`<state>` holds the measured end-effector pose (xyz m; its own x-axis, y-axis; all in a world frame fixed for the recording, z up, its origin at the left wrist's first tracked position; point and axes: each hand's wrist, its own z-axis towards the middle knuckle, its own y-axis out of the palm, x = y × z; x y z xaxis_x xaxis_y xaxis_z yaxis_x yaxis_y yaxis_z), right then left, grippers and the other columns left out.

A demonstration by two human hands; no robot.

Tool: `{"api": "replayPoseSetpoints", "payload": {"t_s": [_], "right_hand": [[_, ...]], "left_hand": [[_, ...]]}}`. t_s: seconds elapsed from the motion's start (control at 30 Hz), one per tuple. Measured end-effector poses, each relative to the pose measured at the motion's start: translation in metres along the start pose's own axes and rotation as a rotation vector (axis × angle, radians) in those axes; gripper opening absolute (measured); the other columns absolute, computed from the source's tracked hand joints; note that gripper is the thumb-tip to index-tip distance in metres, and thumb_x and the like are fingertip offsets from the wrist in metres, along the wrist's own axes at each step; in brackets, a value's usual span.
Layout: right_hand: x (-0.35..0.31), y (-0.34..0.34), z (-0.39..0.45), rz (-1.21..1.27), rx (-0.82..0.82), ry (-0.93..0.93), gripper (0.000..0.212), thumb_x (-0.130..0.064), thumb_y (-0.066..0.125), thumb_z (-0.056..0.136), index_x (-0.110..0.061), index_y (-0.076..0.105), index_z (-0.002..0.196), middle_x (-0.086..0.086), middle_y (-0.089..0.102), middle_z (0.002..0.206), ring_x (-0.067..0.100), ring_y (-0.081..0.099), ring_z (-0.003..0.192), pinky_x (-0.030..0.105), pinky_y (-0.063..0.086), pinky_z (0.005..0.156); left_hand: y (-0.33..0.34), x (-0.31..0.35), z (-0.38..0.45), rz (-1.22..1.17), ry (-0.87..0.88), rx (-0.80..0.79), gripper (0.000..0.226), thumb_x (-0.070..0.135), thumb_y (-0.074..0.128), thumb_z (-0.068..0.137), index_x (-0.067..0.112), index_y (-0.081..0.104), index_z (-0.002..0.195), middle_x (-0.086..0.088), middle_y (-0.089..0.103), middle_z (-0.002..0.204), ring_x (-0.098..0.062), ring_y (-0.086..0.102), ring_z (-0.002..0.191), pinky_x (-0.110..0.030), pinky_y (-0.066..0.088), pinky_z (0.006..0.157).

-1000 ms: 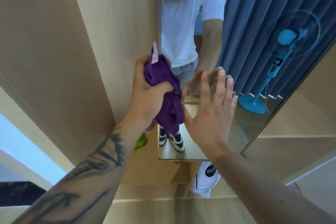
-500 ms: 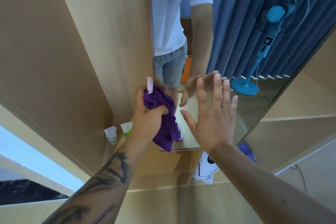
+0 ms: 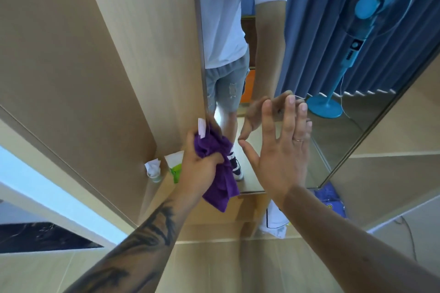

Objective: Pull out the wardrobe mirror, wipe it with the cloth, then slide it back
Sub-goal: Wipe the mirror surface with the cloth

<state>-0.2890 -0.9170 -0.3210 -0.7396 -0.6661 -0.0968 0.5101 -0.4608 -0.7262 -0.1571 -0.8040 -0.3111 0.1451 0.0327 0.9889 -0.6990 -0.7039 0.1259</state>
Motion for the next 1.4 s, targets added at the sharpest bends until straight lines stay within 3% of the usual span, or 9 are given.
{"api": "replayPoseSetpoints", "payload": {"t_s": [0.1,0.27,0.37,0.5,0.63,0.83,1.1,1.23,1.4], "right_hand": [[0.002,0.001,0.0,-0.014,-0.001,-0.004,0.106,-0.063,0.065,0.093,-0.026,-0.002,0.166,0.016,0.0,0.169,0.043,0.005,0.157,0.065,0.021,0.125],[0.002,0.003,-0.001,-0.017,-0.004,0.002,0.103,-0.06,0.068,0.093,-0.025,0.003,0.165,0.015,0.0,0.168,0.042,0.005,0.156,0.065,0.022,0.124],[0.001,0.004,-0.001,-0.018,0.005,0.0,0.099,-0.059,0.066,0.096,-0.025,0.005,0.165,0.016,0.001,0.168,0.044,0.008,0.157,0.065,0.023,0.124],[0.006,0.004,-0.001,0.032,-0.001,-0.02,0.1,-0.061,0.067,0.093,-0.026,0.006,0.164,0.012,0.001,0.168,0.042,0.005,0.156,0.064,0.02,0.125],[0.014,0.003,-0.003,0.052,0.014,-0.053,0.089,-0.065,0.051,0.096,-0.027,0.008,0.164,0.01,0.002,0.168,0.041,0.006,0.155,0.064,0.026,0.123],[0.017,0.005,-0.002,0.037,0.015,-0.072,0.088,-0.063,0.054,0.097,-0.027,0.011,0.164,0.011,0.002,0.167,0.04,0.006,0.155,0.059,0.018,0.126],[0.02,0.008,-0.003,0.033,0.028,-0.082,0.086,-0.062,0.054,0.099,-0.026,0.012,0.164,0.013,0.004,0.167,0.041,0.008,0.155,0.061,0.022,0.125],[0.024,0.008,-0.002,0.035,0.035,-0.114,0.077,-0.067,0.033,0.104,-0.026,0.01,0.164,0.012,0.004,0.167,0.041,0.008,0.155,0.059,0.019,0.126],[0.022,0.01,-0.003,0.009,0.033,-0.103,0.084,-0.063,0.049,0.1,-0.025,0.01,0.164,0.013,0.004,0.166,0.042,0.008,0.154,0.057,0.016,0.126]], "left_hand": [[-0.001,0.003,0.005,0.037,-0.024,-0.011,0.056,0.005,0.064,0.062,0.038,0.06,0.106,-0.002,0.075,0.098,-0.02,0.074,0.084,-0.03,0.061,0.065],[0.007,0.063,0.019,-0.067,0.264,-0.034,0.059,-0.012,0.063,0.066,0.019,0.058,0.116,-0.02,0.067,0.111,-0.045,0.069,0.099,-0.056,0.062,0.078],[0.01,0.079,0.029,-0.139,0.351,-0.052,0.061,-0.015,0.061,0.067,0.021,0.059,0.116,-0.016,0.068,0.11,-0.037,0.068,0.095,-0.05,0.061,0.078],[0.007,0.036,0.021,-0.048,0.227,-0.017,0.056,-0.008,0.061,0.066,0.019,0.057,0.115,-0.02,0.067,0.109,-0.037,0.069,0.091,-0.044,0.061,0.071],[-0.005,-0.01,0.008,0.063,0.0,-0.006,0.069,0.002,0.059,0.059,0.052,0.065,0.105,0.005,0.078,0.092,-0.017,0.075,0.081,-0.033,0.061,0.065],[0.003,0.045,0.019,-0.008,0.23,-0.017,0.057,-0.009,0.059,0.061,0.01,0.059,0.115,-0.01,0.07,0.099,-0.038,0.071,0.091,-0.048,0.062,0.074],[0.003,0.044,0.024,-0.034,0.188,-0.075,0.056,-0.015,0.055,0.065,0.003,0.055,0.118,-0.009,0.067,0.099,-0.027,0.068,0.088,-0.039,0.059,0.07],[-0.005,0.014,0.015,0.04,0.022,-0.073,0.064,-0.005,0.059,0.062,0.015,0.059,0.122,-0.021,0.074,0.11,-0.043,0.073,0.104,-0.054,0.063,0.08],[-0.002,0.058,0.024,0.018,0.202,-0.087,0.057,-0.012,0.057,0.061,0.007,0.06,0.115,-0.017,0.067,0.097,-0.038,0.069,0.09,-0.042,0.059,0.071]]}}
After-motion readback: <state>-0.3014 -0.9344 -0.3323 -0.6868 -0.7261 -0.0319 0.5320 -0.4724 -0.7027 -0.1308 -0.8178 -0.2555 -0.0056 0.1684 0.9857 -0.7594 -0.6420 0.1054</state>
